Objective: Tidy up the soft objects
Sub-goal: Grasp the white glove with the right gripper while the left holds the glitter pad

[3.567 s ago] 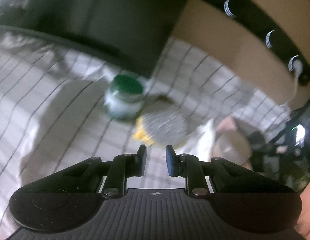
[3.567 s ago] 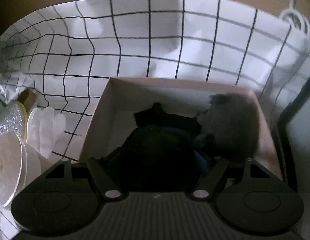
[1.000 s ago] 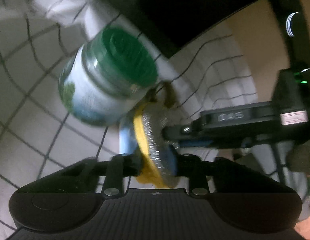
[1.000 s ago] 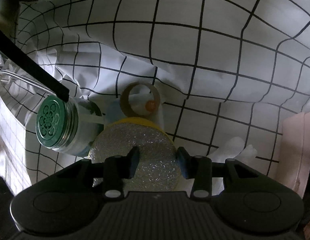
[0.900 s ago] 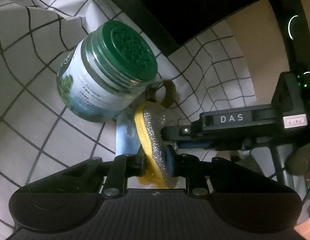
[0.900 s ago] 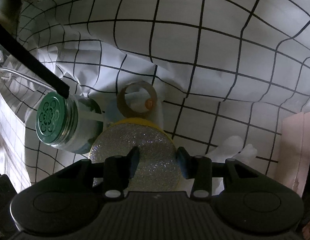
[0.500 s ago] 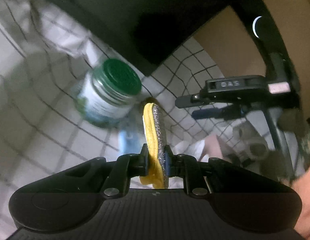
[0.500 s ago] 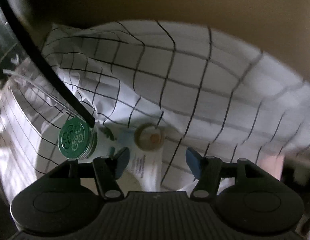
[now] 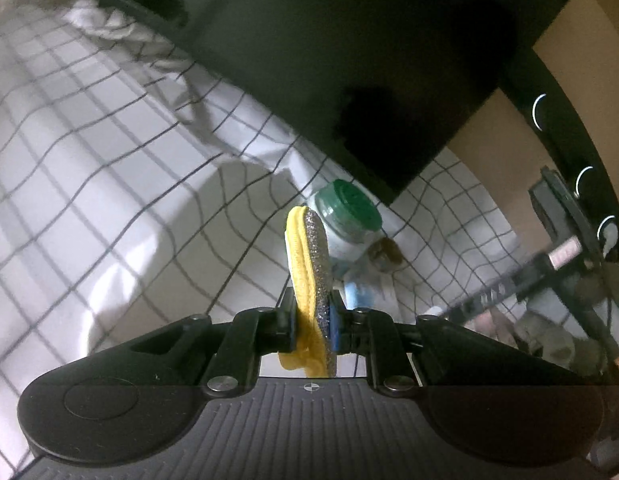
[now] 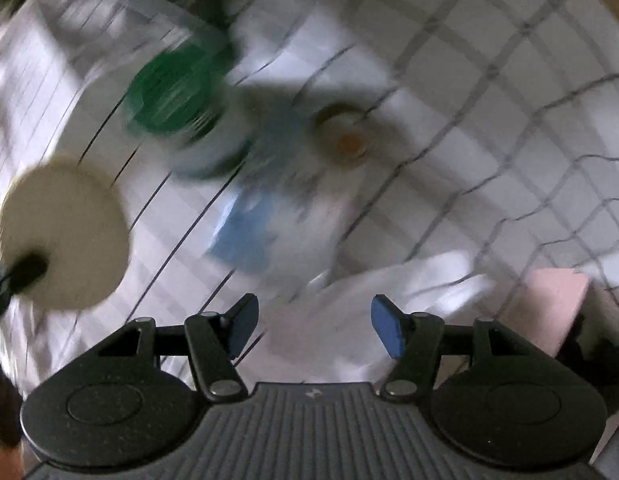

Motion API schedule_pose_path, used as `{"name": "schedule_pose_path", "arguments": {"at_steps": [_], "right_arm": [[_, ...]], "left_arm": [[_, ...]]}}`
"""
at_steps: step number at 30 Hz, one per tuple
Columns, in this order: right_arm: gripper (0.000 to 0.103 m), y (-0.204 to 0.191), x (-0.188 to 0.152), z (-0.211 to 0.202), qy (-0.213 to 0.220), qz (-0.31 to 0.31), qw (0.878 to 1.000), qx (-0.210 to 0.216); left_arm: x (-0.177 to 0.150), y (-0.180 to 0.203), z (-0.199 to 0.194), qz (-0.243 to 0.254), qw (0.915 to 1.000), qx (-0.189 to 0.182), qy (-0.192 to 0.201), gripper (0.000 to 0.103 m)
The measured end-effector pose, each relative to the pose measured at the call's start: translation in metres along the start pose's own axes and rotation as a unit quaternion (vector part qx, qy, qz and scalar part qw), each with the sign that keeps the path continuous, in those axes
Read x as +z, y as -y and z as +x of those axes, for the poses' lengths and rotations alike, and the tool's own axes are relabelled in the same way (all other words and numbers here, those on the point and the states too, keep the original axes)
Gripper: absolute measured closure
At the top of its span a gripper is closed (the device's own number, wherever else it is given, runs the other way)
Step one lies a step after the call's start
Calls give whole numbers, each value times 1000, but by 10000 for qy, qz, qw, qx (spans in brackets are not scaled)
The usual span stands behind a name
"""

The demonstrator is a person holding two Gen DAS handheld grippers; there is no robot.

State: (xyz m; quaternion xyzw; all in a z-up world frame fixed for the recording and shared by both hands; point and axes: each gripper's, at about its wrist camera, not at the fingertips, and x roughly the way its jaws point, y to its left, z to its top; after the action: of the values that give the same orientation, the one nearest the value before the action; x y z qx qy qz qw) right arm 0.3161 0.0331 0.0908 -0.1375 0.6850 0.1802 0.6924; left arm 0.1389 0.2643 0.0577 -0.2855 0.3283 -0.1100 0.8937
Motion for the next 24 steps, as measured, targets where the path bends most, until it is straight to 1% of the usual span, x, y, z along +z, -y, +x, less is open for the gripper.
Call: {"name": "schedule_pose_path", "arguments": {"at_steps": [3,6,7,9,10,13,14,16,17,18,19,20,21,22,23,24], "right_arm": [[40,-30,-13,17,-219,-635,9974,-265],[41,-49,-28,35,-497,-1218,9899,-535],[42,-55,-34,39,-522,-1452,9855,-704],[45,-65,-45,43,-468,-1936,9739,-1091],[46,-70,-51,45,-410,-2192,9661,-1298],[46,-78,-60,45,-241,-2688,9496,-1597],[47,-80,-62,45,-215,-2789,9455,-1669],[55,-80,-63,46,-226,-2871,9417,-1742],[61,-77,-62,47,-237,-2880,9400,-1814],[61,-74,-63,51,-217,-2880,9383,-1903],[61,-69,-59,50,-190,-2823,9403,-1892],[68,-65,-53,48,-164,-2708,9463,-1759],[80,-60,-46,44,-137,-2534,9541,-1589],[85,-54,-41,42,-133,-2293,9641,-1334],[92,-50,-36,40,-94,-2075,9718,-1113],[94,-48,-31,37,-3,-1887,9772,-970]], "left_arm": [[-7,-6,-10,-47,10000,5,-26,85],[-8,-11,-23,-52,9999,67,98,85],[-8,-14,-28,-73,9998,103,153,85],[-8,-18,-33,-129,9995,180,222,85],[-8,-20,-35,-162,9993,214,242,85],[-11,-19,-37,-205,9992,219,254,85],[-12,-17,-38,-199,9993,197,254,85],[-14,-12,-40,-157,9994,188,257,85],[-15,-10,-41,-131,9994,186,256,85],[-16,-9,-42,-112,9994,192,257,85],[-17,-8,-43,-108,9994,214,259,85],[-18,-6,-44,-121,9993,248,266,85],[-18,-6,-45,-134,9992,264,276,85],[-19,-5,-46,-146,9991,281,297,85],[-19,-4,-47,-136,9989,307,322,85],[-19,-3,-47,-106,9988,343,340,85]]}}
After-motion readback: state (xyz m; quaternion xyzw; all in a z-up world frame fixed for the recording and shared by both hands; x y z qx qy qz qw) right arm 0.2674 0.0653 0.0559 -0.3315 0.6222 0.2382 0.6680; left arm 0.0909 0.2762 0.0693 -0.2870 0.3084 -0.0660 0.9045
